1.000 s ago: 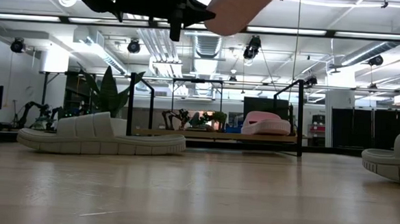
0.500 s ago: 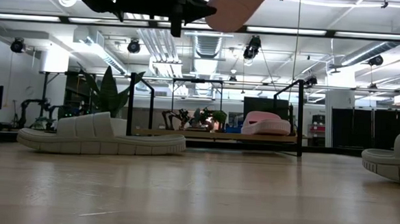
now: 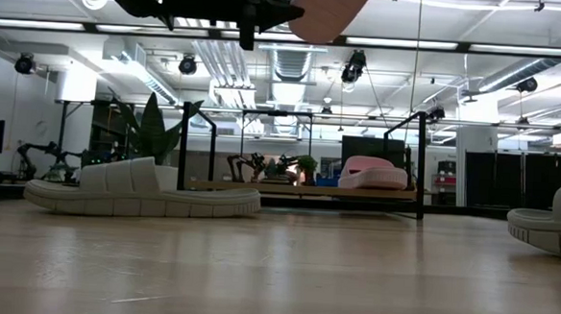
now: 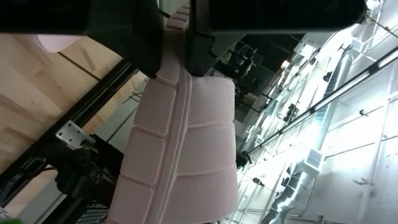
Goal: Pick and place slides into the shelf
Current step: Put the pink slide on the shelf
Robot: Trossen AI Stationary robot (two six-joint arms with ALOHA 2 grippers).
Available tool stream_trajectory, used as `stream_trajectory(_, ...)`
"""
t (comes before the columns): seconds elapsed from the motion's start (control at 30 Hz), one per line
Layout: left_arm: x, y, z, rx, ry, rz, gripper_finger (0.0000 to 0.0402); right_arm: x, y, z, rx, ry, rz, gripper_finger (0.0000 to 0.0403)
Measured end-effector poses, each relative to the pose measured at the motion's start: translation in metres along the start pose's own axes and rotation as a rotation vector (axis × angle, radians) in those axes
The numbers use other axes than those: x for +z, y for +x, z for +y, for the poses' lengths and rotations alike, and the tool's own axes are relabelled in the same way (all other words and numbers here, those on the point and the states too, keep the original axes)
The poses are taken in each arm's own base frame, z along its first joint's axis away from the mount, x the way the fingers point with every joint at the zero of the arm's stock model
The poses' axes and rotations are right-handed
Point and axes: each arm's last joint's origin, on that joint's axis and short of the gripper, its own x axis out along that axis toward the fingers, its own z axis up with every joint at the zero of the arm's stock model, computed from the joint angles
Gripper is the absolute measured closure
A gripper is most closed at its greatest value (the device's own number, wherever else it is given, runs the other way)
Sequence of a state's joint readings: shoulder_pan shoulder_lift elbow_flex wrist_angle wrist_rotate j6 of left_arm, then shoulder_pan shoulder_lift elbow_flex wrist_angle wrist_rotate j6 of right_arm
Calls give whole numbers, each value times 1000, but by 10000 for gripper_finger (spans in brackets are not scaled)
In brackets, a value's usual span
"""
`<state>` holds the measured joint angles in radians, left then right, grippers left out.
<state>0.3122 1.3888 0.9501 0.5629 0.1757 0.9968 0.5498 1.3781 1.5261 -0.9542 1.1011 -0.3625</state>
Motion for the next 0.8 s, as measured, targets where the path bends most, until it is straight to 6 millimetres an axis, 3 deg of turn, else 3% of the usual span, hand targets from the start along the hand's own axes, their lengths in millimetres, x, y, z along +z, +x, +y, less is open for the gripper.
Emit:
stream_trajectory(0.3, 0, 0, 0, -3, -20, 2, 378, -3, 11, -6, -19, 4, 39, 235)
stream_trajectory(0.57, 0, 0, 0, 2, -33, -1, 374, -3, 10, -5, -12, -12, 36, 352)
stream_trajectory(0.8, 1, 0, 3, 26, -120, 8, 260, -2, 11, -6, -17, 24, 33, 352)
